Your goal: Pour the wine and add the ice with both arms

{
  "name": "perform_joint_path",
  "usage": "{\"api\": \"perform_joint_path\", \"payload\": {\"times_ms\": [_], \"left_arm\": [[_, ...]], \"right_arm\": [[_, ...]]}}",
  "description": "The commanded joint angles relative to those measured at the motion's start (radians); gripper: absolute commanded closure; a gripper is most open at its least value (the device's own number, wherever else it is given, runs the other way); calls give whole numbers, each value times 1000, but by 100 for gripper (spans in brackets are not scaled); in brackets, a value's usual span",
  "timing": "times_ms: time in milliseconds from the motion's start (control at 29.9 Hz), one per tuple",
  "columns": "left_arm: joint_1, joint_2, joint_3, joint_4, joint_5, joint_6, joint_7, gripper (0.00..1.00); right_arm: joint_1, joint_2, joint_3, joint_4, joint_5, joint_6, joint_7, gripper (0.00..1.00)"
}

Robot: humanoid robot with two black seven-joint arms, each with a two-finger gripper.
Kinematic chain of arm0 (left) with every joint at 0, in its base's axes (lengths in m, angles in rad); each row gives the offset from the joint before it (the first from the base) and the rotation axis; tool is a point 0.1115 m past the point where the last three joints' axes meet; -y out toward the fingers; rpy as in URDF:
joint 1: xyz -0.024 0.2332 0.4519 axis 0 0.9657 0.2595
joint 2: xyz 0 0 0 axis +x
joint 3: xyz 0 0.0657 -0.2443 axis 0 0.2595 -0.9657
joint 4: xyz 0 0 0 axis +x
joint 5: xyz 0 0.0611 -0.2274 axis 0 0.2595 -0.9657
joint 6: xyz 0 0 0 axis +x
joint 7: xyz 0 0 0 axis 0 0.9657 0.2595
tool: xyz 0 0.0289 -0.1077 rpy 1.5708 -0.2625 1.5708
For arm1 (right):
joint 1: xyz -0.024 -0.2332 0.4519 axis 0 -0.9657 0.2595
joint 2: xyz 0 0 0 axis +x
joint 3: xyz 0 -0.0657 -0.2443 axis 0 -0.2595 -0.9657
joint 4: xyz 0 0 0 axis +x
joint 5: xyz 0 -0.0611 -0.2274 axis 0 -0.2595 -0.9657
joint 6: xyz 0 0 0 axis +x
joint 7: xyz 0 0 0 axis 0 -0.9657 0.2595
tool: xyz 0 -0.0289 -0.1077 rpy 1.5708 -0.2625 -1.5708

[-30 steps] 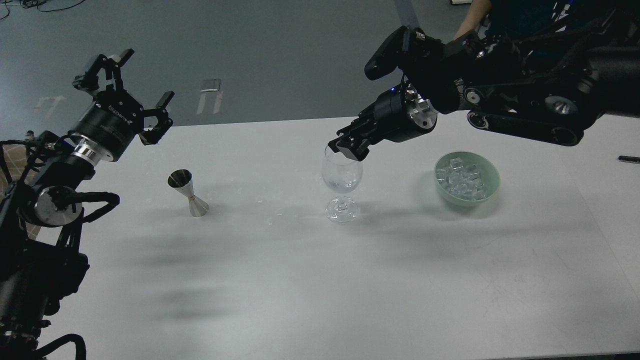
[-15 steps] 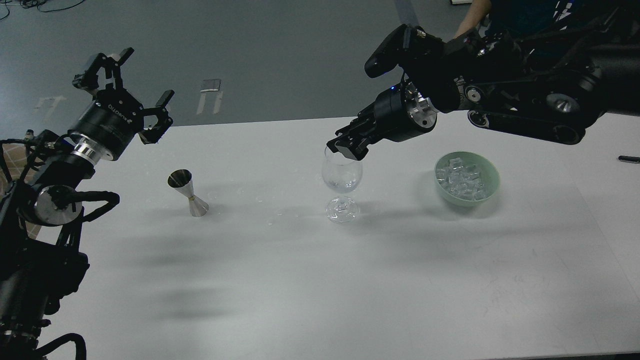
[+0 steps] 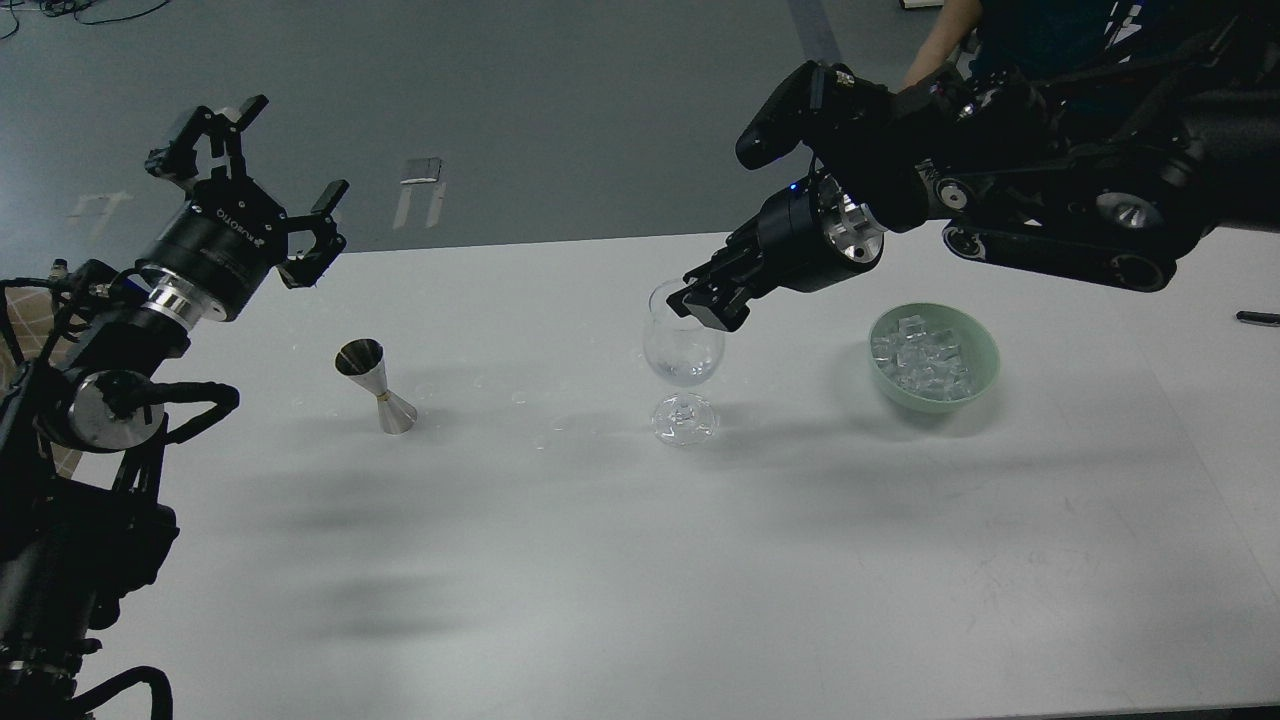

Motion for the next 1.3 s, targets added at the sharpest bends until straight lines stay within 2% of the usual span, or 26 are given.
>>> {"api": "perform_joint_path", "payload": {"times_ms": [0,33,100,167,267,435,501,602,635,836,969,1136,1270], "left_arm": [[0,0,0,0,0,0,0,3],[0,0,0,0,0,0,0,3],[0,0,0,0,0,0,0,3],[0,0,0,0,0,0,0,3],[-2,0,0,2,0,0,0,3],[-2,2,0,0,0,0,0,3],[-3,2,0,0,0,0,0,3],[-8,3,0,0,0,0,0,3],[-15,5,0,2,2,0,0,3],[-58,35,3,14,3,0,-2,3],[-84,55,23,61,3,0,-12,3],[-126,51,31,130,2,0,-15,3],[-169,43,31,199,-1,0,-15,3]], "right_arm": [[-2,0,0,-1,7,-6,-4,62],[-2,0,0,-1,7,-6,-4,59],[-2,0,3,-1,7,-7,-6,45],[-2,0,3,1,7,-7,-6,44],[-2,0,5,1,7,-7,-6,37],[1,0,11,-5,9,-7,-9,35],[8,-3,25,-10,35,-7,-14,30],[21,-12,72,-45,134,-7,-40,11],[21,-20,107,-71,194,-9,-46,0],[0,-78,250,-186,404,-9,-44,0],[-110,-100,403,-251,611,-21,-40,0],[-284,-83,632,-335,838,-29,-38,0],[-443,-5,833,-416,935,-18,-35,0]]}}
